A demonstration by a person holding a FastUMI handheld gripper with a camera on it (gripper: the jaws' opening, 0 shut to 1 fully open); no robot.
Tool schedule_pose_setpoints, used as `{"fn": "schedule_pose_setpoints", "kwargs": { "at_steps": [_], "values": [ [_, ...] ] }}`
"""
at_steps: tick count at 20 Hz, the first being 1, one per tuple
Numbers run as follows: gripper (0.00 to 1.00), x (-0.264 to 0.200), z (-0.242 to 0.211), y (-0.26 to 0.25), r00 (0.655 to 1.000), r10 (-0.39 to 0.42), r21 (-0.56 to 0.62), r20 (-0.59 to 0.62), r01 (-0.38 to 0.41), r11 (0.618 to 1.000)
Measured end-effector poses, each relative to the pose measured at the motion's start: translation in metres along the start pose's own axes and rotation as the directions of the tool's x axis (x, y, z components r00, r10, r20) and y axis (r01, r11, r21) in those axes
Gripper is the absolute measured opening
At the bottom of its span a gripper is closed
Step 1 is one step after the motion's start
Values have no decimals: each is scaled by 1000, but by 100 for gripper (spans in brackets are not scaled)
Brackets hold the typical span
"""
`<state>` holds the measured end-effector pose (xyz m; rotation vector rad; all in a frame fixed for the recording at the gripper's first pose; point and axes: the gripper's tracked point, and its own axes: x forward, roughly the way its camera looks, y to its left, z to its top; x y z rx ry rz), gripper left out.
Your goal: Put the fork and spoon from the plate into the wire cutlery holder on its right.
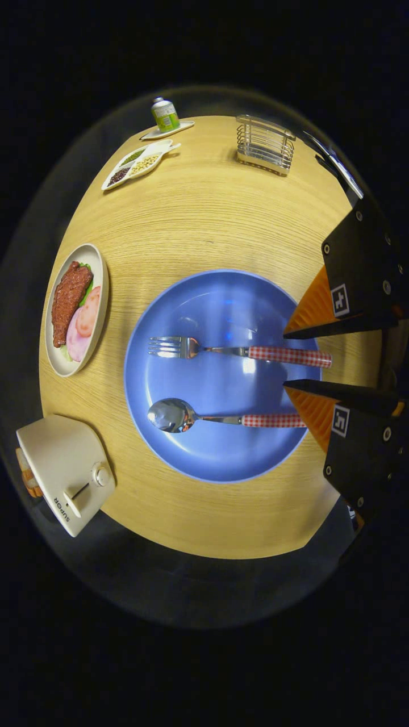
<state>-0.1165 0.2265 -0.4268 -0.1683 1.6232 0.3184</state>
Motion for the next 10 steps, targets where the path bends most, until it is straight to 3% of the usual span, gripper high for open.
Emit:
{"fn": "schedule_pose_setpoints", "kwargs": {
  "at_steps": [5, 7, 10],
  "values": [
    [18, 10, -2, 0, 999, 20, -18, -42, -21, 1000],
    [10, 1, -1, 0, 997, 65, 12, -49, -64, 998],
    [9, -24, 4, -17, 996, 89, 39, -17, -88, 995]
  ]
}}
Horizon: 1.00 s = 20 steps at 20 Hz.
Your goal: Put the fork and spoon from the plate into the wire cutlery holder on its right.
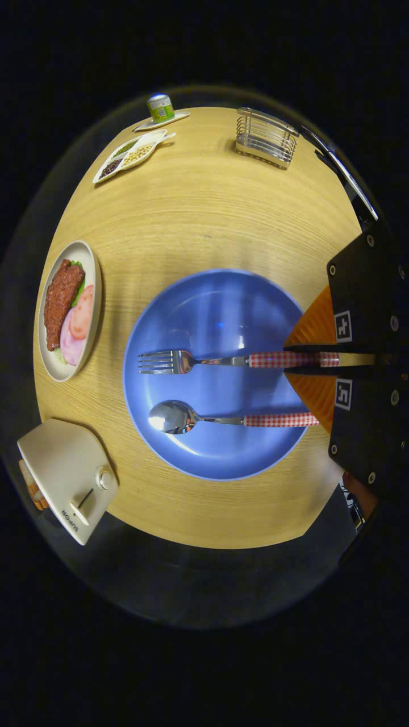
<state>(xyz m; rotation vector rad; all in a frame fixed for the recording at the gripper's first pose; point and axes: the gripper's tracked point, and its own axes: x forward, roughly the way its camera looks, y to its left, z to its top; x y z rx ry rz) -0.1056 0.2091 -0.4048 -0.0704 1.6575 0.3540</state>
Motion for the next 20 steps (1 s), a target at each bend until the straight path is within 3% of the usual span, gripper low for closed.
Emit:
{"fn": "schedule_pose_setpoints", "kwargs": {
  "at_steps": [4, 13, 17, 20],
  "values": [
    [9, -45, -11, -48, 999, -14, 50, 33, 13, 999],
    [8, -119, -66, -195, 988, -156, 206, 10, 150, 967],
    [9, -132, -91, -233, 986, -161, 237, -39, 166, 957],
    [9, -131, -104, -245, 989, -117, 237, -91, 135, 962]
  ]
}}
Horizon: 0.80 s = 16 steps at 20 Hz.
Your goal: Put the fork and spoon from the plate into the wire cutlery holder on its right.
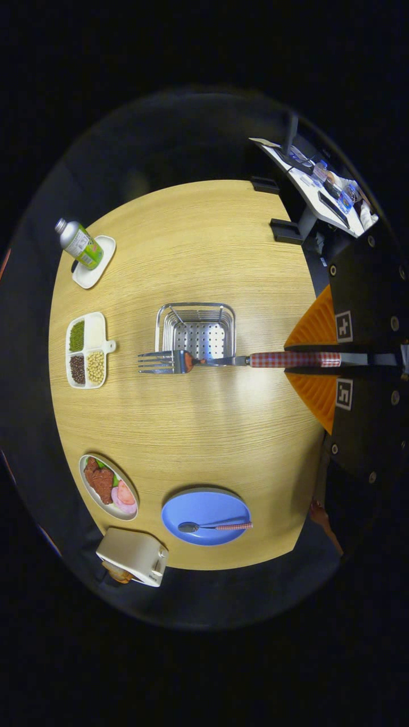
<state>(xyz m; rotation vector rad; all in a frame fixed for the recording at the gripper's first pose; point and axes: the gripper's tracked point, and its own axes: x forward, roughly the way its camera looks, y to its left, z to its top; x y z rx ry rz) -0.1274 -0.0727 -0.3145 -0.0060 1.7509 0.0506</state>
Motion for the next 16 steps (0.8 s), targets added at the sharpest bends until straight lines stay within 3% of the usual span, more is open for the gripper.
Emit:
{"fn": "schedule_pose_setpoints", "kwargs": {
  "at_steps": [8, 16],
  "values": [
    [9, 11, -2, -21, 986, 42, -64, -164, -53, 997],
    [8, 13, 7, -35, 923, 17, -150, -384, -81, 985]
  ]
}}
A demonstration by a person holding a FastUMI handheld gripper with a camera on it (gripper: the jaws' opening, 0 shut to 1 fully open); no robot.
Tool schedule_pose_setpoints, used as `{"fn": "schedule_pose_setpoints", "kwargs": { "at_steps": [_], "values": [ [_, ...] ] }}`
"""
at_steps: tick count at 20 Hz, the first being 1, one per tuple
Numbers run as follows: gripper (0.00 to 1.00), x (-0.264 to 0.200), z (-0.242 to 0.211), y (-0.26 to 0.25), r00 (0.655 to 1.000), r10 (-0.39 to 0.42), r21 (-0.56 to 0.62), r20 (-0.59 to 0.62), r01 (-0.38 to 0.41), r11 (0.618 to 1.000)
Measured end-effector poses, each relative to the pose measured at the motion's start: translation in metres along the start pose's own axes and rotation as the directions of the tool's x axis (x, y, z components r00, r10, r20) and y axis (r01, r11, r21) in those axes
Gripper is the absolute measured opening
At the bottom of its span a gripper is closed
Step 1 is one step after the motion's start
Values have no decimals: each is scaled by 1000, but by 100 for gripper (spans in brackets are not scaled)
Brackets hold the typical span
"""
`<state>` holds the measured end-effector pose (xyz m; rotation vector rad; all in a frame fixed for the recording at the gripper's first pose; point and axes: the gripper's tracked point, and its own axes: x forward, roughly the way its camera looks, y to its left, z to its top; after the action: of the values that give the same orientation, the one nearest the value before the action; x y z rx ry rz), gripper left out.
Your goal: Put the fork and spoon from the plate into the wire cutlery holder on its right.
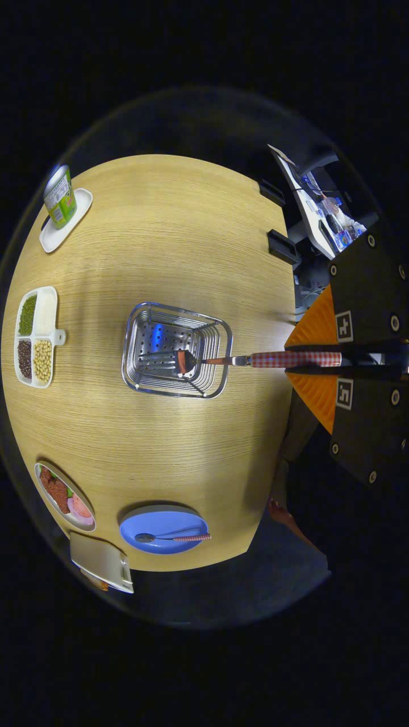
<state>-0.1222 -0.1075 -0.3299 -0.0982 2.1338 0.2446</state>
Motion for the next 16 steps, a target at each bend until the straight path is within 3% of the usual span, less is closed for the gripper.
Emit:
{"fn": "schedule_pose_setpoints", "kwargs": {
  "at_steps": [7, 14, 16],
  "values": [
    [13, -1, 23, -1, 996, 51, 66, -73, -46, 997],
    [14, -26, 48, 5, 992, 90, 126, 89, -100, 987],
    [22, -34, 48, 9, 985, 89, 98, 148, -104, 990]
  ]
}}
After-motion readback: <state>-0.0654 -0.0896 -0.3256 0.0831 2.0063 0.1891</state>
